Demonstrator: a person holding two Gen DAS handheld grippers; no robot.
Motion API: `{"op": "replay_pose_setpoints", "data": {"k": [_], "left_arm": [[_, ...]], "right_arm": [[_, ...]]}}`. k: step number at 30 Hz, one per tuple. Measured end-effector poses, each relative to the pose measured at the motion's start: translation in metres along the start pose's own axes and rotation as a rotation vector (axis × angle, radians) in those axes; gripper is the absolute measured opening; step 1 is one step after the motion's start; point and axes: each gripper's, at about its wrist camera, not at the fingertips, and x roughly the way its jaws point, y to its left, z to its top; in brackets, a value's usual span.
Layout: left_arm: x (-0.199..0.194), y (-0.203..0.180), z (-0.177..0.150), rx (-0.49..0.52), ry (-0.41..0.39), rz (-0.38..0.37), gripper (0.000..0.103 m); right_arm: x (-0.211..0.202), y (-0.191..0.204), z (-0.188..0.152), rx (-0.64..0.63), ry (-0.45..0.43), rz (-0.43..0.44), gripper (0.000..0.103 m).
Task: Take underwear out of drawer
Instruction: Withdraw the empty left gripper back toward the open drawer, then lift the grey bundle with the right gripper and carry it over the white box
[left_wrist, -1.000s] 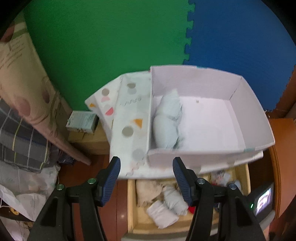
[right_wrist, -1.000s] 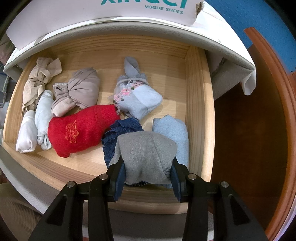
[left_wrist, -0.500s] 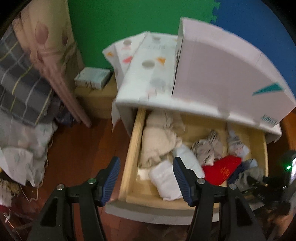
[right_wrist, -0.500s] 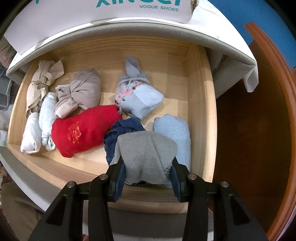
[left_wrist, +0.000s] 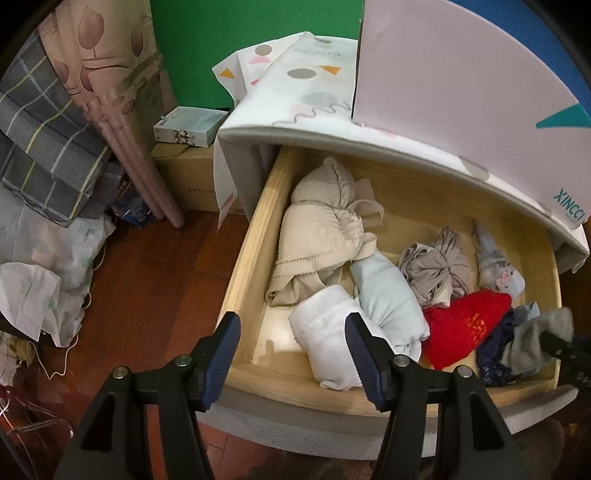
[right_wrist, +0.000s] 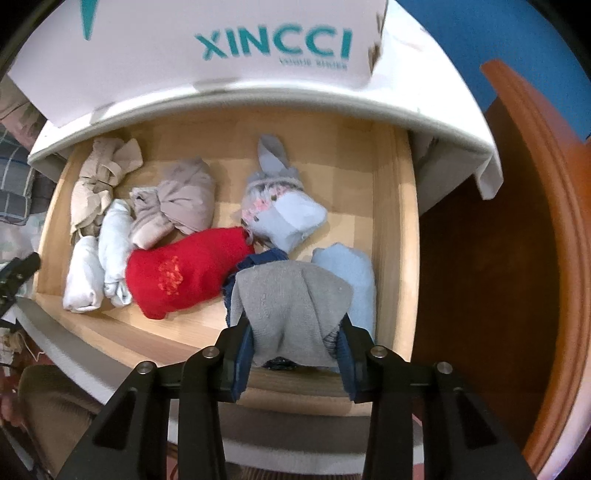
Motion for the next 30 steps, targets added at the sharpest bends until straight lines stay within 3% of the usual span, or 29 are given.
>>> {"op": "replay_pose_setpoints", "data": {"k": [7, 15, 25, 30], "left_arm": [[-0.002, -0.001, -0.005, -0.004, -0.039, 0.018, 0.060], [0.004, -0.003, -0.004, 0.012, -0.014, 0.004, 0.060], [0.007, 0.000, -0.004, -0.013, -0.006, -0.016, 0.060], [0.010, 0.004, -0.004, -0.029, 0.002, -0.029, 0.060]], "right_arm": [[-0.045, 0.007, -0.001, -0.040, -0.058, 0.003, 0.036], [-0.117, 0.015, 0.016, -0.089, -0.173, 0.014, 0.036], [-0.210, 0.021, 0.072, -0.090, -0.362, 0.019, 0.036], [-0.226, 0.023, 0.111, -0.066, -0.416, -0.007, 0.036]]}}
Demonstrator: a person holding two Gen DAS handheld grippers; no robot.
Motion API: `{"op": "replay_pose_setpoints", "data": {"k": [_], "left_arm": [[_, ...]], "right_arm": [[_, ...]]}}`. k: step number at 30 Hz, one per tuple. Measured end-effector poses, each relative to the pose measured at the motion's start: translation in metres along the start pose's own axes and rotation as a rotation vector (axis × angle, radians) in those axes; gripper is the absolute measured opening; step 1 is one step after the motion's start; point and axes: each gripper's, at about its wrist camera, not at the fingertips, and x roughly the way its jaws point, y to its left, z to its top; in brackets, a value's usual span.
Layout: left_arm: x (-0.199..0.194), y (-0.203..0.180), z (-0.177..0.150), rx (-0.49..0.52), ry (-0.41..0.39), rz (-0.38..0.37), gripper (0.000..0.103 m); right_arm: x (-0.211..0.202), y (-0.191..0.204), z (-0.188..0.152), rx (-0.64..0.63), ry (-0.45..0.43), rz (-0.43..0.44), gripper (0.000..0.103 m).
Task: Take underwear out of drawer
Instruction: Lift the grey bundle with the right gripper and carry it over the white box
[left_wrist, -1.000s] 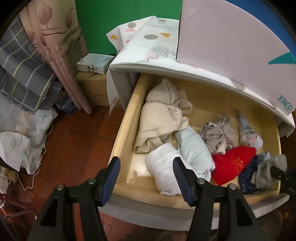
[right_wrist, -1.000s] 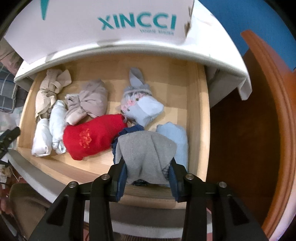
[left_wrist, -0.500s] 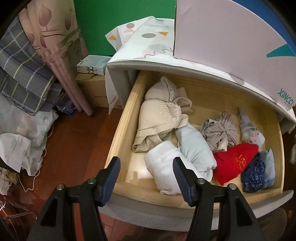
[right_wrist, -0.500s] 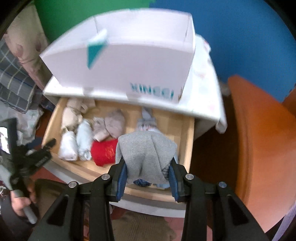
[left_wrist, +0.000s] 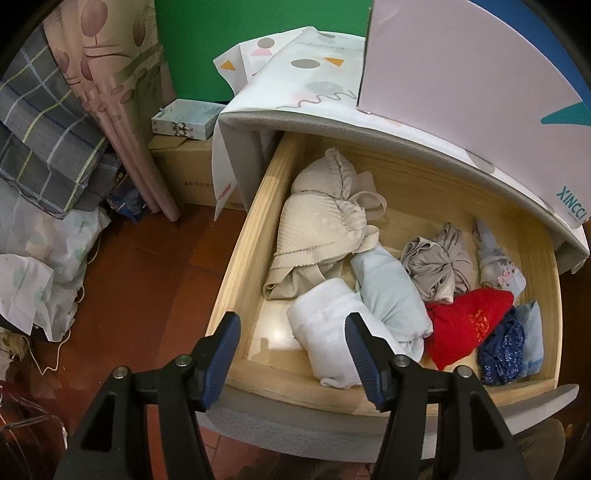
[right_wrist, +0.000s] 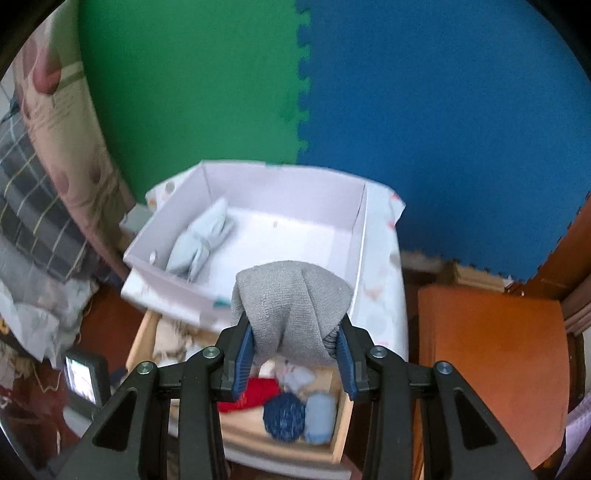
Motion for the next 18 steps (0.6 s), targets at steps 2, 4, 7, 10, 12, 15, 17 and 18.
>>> {"op": "replay_pose_setpoints", "data": {"k": [2, 4, 7, 10, 12, 15, 17, 18], "left_arm": [[0.000, 0.002, -0.001, -0.010, 0.000, -0.011, 0.060], [0.001, 0.004, 0.000, -0.022, 0.002, -0.022, 0.060], [0.002, 0.007, 0.000, -0.035, 0.007, -0.036, 0.060], [0.002, 0.010, 0.000, -0.047, 0.010, -0.045, 0.060], [0.002, 0.011, 0.000, -0.053, 0.006, -0.047, 0.060], [0.002, 0.010, 0.000, -0.048, 0.005, -0.052, 0.060], [0.001, 0.008, 0.000, -0.041, 0.001, -0.050, 0.060], [0.001, 0.008, 0.000, -0.038, 0.000, -0.051, 0.060]], "right_arm": [[0.006, 0.000, 0.011, 0.008, 0.001, -0.014, 0.036], [0.017, 0.000, 0.022, 0.010, 0.003, -0.036, 0.036], [0.035, 0.002, 0.035, 0.000, 0.016, -0.072, 0.036], [0.057, 0.003, 0.042, -0.009, 0.045, -0.104, 0.036], [0.074, 0.004, 0.045, -0.012, 0.065, -0.118, 0.036], [0.100, 0.005, 0.047, -0.013, 0.102, -0.131, 0.036], [0.113, 0.005, 0.045, -0.006, 0.123, -0.129, 0.036], [0.121, 0.006, 0.044, -0.006, 0.136, -0.127, 0.036]]}}
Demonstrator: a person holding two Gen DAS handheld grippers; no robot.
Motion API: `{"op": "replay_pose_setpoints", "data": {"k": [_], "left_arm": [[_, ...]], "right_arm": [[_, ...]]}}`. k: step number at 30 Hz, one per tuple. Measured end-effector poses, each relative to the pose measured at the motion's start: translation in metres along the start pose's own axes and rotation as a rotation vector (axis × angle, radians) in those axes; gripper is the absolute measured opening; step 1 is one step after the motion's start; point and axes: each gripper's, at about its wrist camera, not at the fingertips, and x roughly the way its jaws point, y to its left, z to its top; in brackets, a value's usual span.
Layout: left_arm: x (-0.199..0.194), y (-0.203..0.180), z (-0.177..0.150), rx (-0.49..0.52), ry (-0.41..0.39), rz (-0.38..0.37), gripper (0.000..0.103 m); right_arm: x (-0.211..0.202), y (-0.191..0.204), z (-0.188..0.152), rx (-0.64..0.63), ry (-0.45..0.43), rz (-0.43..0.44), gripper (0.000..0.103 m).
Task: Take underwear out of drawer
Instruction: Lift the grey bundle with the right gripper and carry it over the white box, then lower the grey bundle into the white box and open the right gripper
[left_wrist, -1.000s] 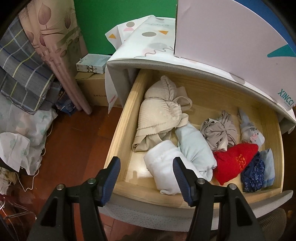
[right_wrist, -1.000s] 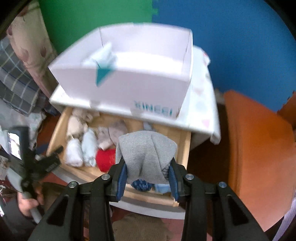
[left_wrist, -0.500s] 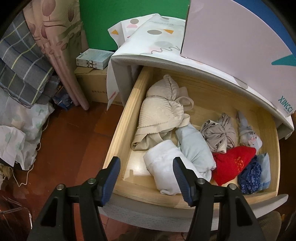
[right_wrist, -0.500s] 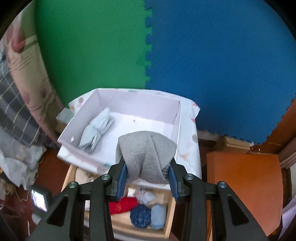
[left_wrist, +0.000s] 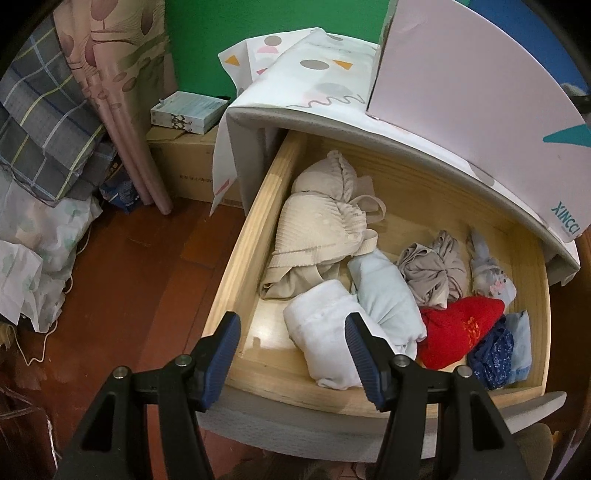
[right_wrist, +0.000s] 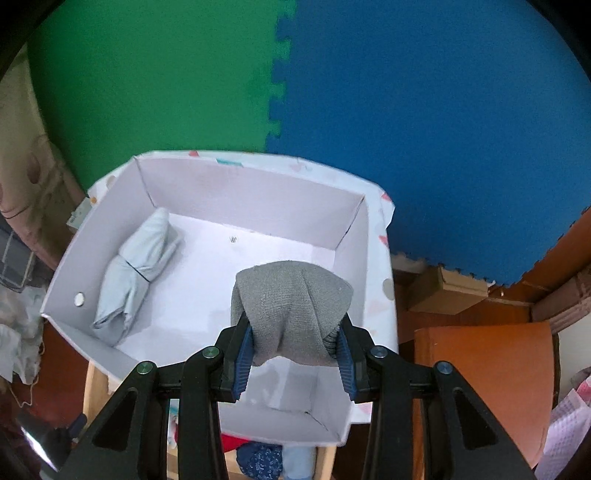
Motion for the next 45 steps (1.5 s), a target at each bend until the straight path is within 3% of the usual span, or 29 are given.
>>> {"op": "replay_pose_setpoints", "data": {"k": [12, 22, 36, 45], "left_arm": [[0.000, -0.004, -0.001, 0.014, -0.009, 0.005, 0.060], [-0.001, -0.004, 0.000, 0.018, -0.009, 0.002, 0.060], [-0.001, -0.007, -0.001, 0.030, -0.009, 0.011, 0.060], [-0.002, -0.008, -0.001, 0.049, -0.007, 0.020, 0.060]], "right_arm": [[0.054, 0.014, -0.012, -0.004, 0.098, 0.019, 0.037], [0.064, 0.018, -0.016, 0.003, 0.118, 0.043, 0.046], [0.022, 0.022, -0.005, -0.009, 0.056, 0.036, 0.059], [-0.020, 0.023, -0.010, -0.063, 0.019, 0.075, 0.059]]}}
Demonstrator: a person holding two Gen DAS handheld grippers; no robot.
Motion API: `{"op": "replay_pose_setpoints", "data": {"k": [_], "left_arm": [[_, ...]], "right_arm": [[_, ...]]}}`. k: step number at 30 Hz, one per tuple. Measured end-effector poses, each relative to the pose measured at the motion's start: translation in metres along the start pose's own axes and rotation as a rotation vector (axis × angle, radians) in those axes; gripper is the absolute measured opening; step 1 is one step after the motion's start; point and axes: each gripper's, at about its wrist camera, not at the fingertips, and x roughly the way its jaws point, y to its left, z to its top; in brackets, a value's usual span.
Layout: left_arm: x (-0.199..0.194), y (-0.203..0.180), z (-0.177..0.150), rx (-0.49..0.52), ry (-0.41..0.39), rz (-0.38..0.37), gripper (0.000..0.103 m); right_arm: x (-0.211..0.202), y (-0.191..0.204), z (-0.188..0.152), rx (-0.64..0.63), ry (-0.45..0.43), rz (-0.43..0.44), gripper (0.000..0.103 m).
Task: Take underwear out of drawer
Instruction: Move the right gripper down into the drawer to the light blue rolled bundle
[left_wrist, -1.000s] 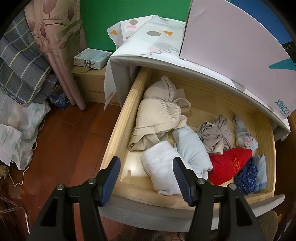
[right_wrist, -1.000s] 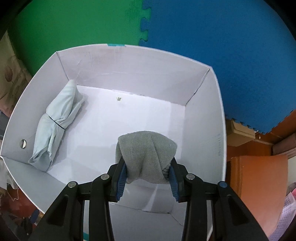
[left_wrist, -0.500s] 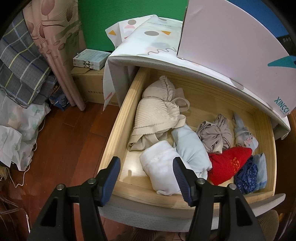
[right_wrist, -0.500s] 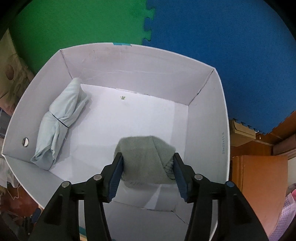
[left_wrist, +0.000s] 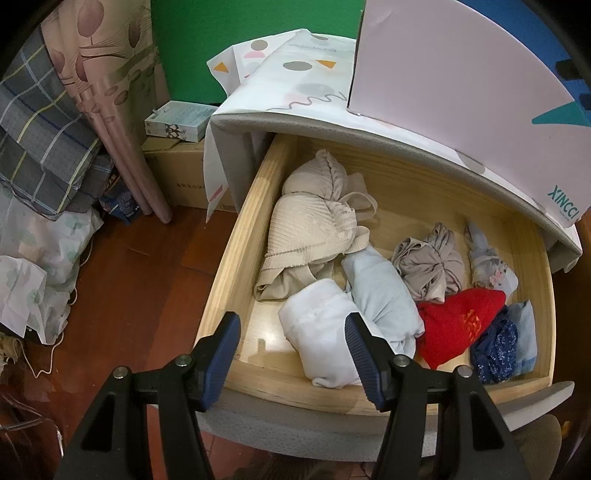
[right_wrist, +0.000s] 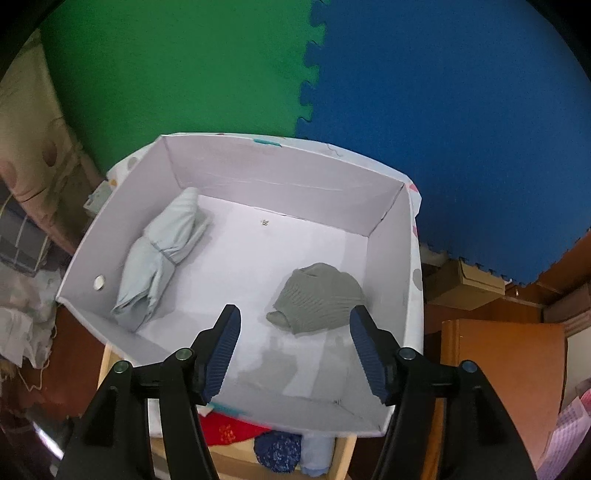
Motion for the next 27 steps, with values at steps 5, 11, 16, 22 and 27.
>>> {"op": "replay_pose_setpoints", "data": {"k": [5, 11, 16, 22, 27], "left_arm": [[0.000, -0.001, 0.000, 0.001, -0.001, 0.003, 0.060], [0.000, -0.001, -0.001, 0.002, 0.002, 0.000, 0.060], [0.001, -0.001, -0.002, 0.000, 0.006, -0.002, 0.060], [0.002, 0.000, -0.002, 0.003, 0.005, 0.005, 0.060], [0.002, 0.001, -0.002, 0.002, 0.006, 0.003, 0.060]], "right_arm": [[-0.023, 0.005, -0.024, -0.067, 0.004, 0.025, 0.059], [-0.034, 0.004, -0.070, -0.141, 0.066, 0.058, 0.059], [-0.019, -0.006, -0.108, -0.138, 0.149, 0.067, 0.057], [0.032, -0.023, -0.154, -0.068, 0.279, 0.060, 0.039], [0.080, -0.033, -0.179, -0.018, 0.372, 0.043, 0.036]]}}
